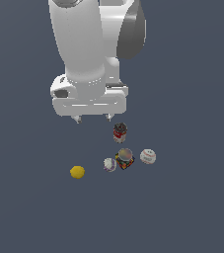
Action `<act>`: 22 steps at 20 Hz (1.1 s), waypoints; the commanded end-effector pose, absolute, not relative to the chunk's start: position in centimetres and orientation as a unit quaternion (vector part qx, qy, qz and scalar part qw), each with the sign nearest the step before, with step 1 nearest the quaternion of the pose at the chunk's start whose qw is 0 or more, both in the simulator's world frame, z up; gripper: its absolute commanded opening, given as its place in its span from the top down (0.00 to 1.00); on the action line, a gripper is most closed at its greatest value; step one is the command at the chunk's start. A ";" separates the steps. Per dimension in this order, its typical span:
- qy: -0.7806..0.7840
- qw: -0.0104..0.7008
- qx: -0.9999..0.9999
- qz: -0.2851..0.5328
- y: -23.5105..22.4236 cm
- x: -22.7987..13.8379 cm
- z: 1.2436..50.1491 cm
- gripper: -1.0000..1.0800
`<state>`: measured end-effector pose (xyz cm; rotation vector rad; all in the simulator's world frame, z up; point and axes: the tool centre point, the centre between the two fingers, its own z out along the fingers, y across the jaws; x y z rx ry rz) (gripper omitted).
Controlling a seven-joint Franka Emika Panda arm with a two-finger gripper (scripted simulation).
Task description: Pick up a designated object from a clutter of objects.
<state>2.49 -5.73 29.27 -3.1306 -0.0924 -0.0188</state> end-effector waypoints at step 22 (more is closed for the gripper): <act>-0.257 0.000 -0.966 -0.001 -13.5 9.8 12.3 0.04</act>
